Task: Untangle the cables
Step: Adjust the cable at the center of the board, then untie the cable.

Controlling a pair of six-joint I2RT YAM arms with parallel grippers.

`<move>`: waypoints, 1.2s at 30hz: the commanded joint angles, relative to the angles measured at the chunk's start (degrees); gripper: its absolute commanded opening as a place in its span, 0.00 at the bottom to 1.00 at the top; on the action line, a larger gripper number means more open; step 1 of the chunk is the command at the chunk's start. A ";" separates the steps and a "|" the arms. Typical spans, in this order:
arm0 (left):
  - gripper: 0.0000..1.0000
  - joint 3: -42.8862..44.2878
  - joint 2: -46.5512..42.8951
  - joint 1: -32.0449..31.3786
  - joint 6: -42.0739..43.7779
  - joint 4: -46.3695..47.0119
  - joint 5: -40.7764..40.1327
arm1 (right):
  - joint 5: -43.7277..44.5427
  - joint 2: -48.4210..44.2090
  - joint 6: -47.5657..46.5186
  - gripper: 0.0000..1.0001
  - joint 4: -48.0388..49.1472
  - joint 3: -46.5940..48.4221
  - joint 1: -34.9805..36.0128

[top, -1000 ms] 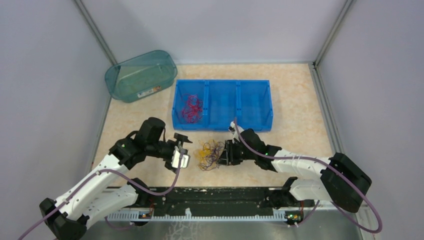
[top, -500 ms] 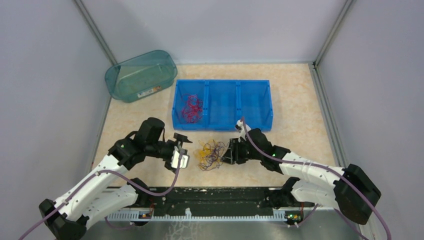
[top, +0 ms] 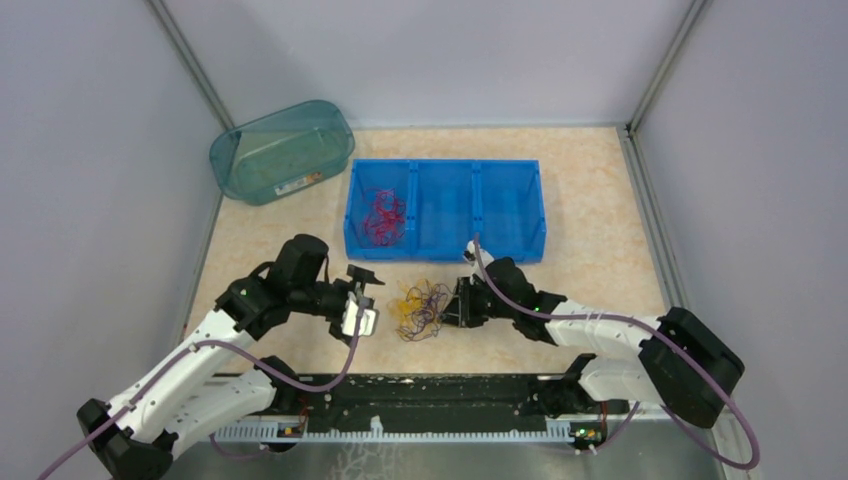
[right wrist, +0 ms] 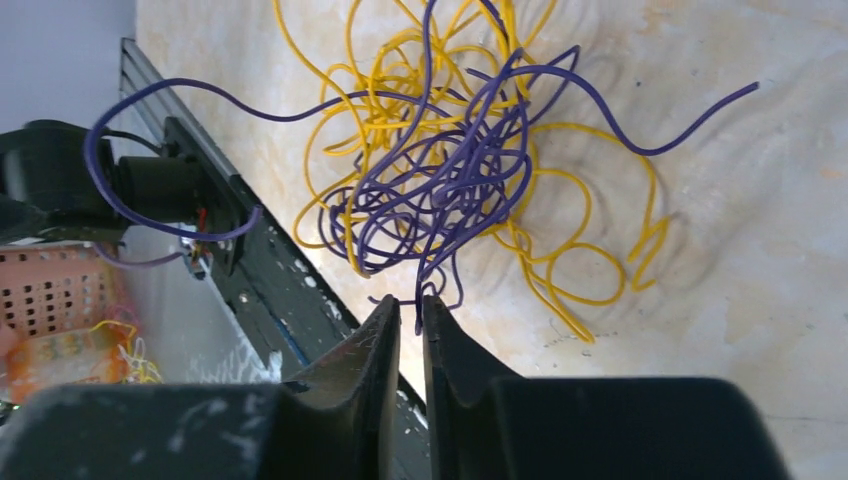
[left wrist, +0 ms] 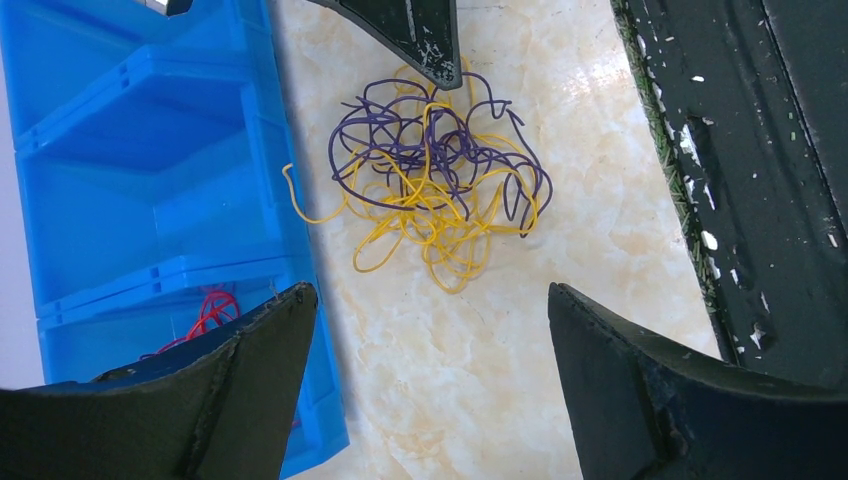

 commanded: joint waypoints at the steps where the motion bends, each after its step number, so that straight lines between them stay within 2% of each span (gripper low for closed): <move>1: 0.91 1.19 -0.48 -0.22 -0.72 -0.21 1.89 | -2.88 0.37 3.56 0.12 9.78 -1.32 -0.31; 4: 0.91 0.99 -0.42 -0.22 -2.25 0.31 2.50 | -3.41 0.22 5.11 0.09 12.21 -2.74 -0.36; 6: 0.91 0.88 -0.43 -0.22 -2.91 0.61 2.83 | -3.34 -0.04 5.90 0.00 12.94 -3.36 -0.31; 11: 0.92 1.35 -0.29 -0.22 -8.27 3.22 3.96 | -5.49 -3.66 9.37 0.00 14.92 -2.87 -0.31; 16: 0.90 3.33 0.64 -0.22 -18.91 7.31 7.09 | -4.90 -11.78 11.21 0.00 11.32 3.36 -0.18; 21: 0.87 5.22 0.64 -0.22 -23.71 9.90 11.25 | -2.27 -16.56 12.57 0.00 9.34 7.83 -0.01; 30: 0.78 8.02 1.70 -0.22 -29.32 14.30 13.48 | 9.39 -17.88 15.04 0.00 12.44 11.67 5.90; 36: 0.76 7.66 2.88 -0.22 -33.32 17.96 12.12 | 19.07 -16.33 15.34 0.00 12.24 14.93 11.21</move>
